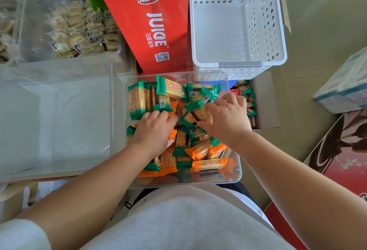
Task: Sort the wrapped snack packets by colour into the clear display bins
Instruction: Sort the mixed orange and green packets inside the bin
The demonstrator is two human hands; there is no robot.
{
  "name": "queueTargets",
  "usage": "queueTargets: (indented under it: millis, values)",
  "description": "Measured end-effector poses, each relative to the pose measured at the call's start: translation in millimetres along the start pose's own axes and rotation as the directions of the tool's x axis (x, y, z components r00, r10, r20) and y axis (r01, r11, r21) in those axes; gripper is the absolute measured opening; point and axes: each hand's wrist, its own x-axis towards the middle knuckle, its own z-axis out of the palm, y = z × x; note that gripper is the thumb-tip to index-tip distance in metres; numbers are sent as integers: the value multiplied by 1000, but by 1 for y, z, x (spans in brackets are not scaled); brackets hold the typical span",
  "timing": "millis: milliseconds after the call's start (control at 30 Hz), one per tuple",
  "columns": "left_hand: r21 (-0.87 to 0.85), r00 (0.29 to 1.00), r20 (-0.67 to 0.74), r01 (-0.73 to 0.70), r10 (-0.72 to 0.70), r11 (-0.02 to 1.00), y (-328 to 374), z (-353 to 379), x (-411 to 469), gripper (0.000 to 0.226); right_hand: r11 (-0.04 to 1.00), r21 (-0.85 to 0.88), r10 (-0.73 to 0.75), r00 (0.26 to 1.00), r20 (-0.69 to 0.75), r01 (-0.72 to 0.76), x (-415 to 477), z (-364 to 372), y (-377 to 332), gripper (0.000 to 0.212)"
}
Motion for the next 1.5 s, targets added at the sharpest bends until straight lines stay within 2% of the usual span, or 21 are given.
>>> queueTargets:
  millis: [100,167,200,267,333,400,467,533,633,900,1067,1300,1500]
  values:
    - [-88,996,-85,21,-29,996,4,-8,-13,53,1000,10,22,1000,-3,-22,5,5,-4,59]
    - [-195,993,-116,-21,-2,981,13,-14,-18,41,999,-5,45,998,-31,-46,6,6,-4,66]
    - [-266,998,-57,-33,18,963,19,-17,-19,41,999,-10,45,998,-50,-46,6,6,-3,67]
    - [-376,986,157,12,51,926,35,-18,-15,53,1000,11,16,997,-80,-15,2,5,-1,68]
    - [-405,950,303,54,78,913,49,-12,-5,71,998,51,-23,995,-96,28,-2,4,4,63]
    - [-422,901,419,84,112,903,58,-5,4,84,995,80,-54,992,-117,64,-8,2,9,52]
    - [-429,867,474,75,154,900,65,3,10,87,989,96,-96,985,-144,110,-15,0,17,36]
    - [-396,871,459,26,174,918,69,10,13,81,975,109,-179,976,-127,193,-25,0,27,27]
    - [-357,891,429,14,150,934,72,18,15,75,949,117,-300,953,35,294,-40,1,39,28]
    - [-377,857,511,151,69,914,78,17,20,74,956,44,-292,920,260,291,-50,2,32,25]
    - [-477,849,529,282,15,833,77,14,13,70,967,46,-253,937,241,249,-49,6,28,20]
    - [-580,850,527,362,-3,730,61,-3,0,49,957,188,-255,947,197,219,-43,-1,32,24]
    - [-665,888,457,381,-52,642,40,-17,-8,31,957,231,-217,963,162,177,-35,-6,23,25]
